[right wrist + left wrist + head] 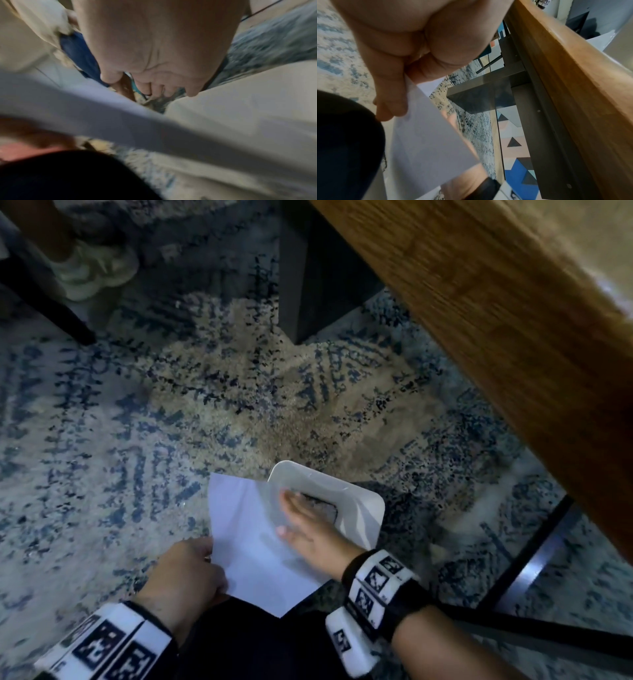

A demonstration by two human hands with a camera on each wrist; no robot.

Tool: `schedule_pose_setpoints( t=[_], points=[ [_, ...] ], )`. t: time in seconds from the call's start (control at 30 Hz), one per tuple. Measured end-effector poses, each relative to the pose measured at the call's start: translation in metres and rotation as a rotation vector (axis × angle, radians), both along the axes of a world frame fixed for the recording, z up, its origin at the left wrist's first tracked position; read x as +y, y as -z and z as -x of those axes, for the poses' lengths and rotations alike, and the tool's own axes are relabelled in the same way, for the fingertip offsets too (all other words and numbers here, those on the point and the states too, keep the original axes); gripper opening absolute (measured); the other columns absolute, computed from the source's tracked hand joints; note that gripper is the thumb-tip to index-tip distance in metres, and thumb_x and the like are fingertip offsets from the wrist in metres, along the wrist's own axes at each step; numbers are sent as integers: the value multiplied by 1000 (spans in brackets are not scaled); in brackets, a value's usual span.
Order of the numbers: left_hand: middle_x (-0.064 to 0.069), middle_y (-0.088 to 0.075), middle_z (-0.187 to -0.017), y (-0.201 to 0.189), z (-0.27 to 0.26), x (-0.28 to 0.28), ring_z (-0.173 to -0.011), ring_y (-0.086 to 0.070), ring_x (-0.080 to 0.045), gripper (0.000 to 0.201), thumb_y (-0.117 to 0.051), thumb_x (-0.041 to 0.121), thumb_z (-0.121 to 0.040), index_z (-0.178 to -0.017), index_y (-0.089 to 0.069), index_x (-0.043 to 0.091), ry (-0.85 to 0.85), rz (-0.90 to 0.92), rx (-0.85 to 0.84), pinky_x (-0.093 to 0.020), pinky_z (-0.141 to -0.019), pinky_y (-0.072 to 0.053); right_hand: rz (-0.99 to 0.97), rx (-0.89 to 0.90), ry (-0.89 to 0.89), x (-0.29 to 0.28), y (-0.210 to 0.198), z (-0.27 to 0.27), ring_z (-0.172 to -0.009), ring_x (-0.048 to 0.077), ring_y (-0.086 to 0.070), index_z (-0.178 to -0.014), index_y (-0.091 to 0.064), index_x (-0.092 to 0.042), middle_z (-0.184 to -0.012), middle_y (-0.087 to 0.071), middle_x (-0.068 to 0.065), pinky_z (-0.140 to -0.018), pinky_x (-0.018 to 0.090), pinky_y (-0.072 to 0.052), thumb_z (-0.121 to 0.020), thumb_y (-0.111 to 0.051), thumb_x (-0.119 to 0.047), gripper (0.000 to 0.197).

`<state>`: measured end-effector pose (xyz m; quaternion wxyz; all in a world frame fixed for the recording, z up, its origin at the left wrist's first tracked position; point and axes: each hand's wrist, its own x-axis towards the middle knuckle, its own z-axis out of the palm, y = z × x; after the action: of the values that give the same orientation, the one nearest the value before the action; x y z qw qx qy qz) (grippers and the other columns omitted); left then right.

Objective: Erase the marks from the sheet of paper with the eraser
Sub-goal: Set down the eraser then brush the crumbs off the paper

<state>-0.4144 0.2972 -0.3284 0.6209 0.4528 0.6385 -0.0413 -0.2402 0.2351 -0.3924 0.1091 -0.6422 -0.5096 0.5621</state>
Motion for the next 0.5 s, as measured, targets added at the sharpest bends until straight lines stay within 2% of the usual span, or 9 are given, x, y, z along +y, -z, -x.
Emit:
schedule_pose_setpoints(
  t=[0.03,0.1,0.17,0.23,0.3,0.33,0.4,0.43,0.5],
  points=[
    [-16,-62,-84,0,-3,-1,-68,-58,-26,24,-51,-15,-72,-78,-55,8,-1,-6,-5,-36,-67,-54,-47,66,-34,1,-8,14,-141,6,13,-148,2,-19,-157,9,-2,-115,32,10,-101,-30,-33,59],
    [-18,-70,-81,-1,-7,-1,-72,-66,-31,23,-54,-8,-61,-77,-62,6,-12,22,-10,-46,-74,-56,-48,149,-130,-3,-5,33,-140,3,15,-148,6,-26,-156,12,-7,-112,31,12,-100,-25,-37,57],
    [-19,-73,-80,1,-4,-1,-78,-68,-37,36,-53,-6,-51,-80,-68,9,-32,49,-11,-55,-83,-52,106,78,-179,-11,21,29,-143,8,11,-148,4,-27,-157,12,-8,-114,38,9,-100,-23,-41,57],
    [-18,-74,-81,9,0,-1,-81,-68,-39,43,-52,-3,-45,-82,-69,12,-41,73,-1,-60,-86,-50,310,-101,-117,-15,49,7,-145,16,7,-150,-1,-23,-158,9,-5,-115,44,4,-100,-25,-44,59],
    [-17,-73,-83,8,-3,-1,-79,-68,-35,40,-53,-4,-49,-83,-67,11,-44,93,-11,-56,-83,-52,367,-234,-55,-12,58,-16,-145,21,8,-150,-1,-20,-158,10,1,-116,46,2,-99,-25,-47,63],
    [-16,-71,-83,4,-8,-1,-76,-66,-31,32,-54,-7,-58,-82,-64,10,-45,90,-22,-49,-78,-54,325,-232,-53,-9,55,-18,-144,22,11,-150,2,-20,-157,13,2,-116,46,4,-99,-24,-47,63],
    [-11,-62,-79,2,-11,-2,-68,-59,-23,28,-51,-14,-70,-86,-55,9,-57,84,-68,-34,-66,-53,125,-97,-41,0,39,-6,-142,15,17,-149,5,-23,-156,15,-2,-116,41,8,-99,-28,-45,64],
    [-12,-62,-77,2,-13,-3,-68,-59,-24,28,-52,-13,-68,-86,-55,8,-52,89,-86,-33,-67,-52,48,-13,-56,4,29,6,-141,11,17,-149,5,-24,-156,14,-4,-115,36,9,-99,-30,-43,64],
    [-26,-68,-81,0,-11,-4,-76,-65,-39,32,-50,-15,-59,-84,-62,2,-81,108,-118,-40,-74,-53,77,97,-89,-1,32,21,-142,9,12,-149,2,-21,-156,9,-5,-113,29,8,-100,-30,-38,61]
  ],
)
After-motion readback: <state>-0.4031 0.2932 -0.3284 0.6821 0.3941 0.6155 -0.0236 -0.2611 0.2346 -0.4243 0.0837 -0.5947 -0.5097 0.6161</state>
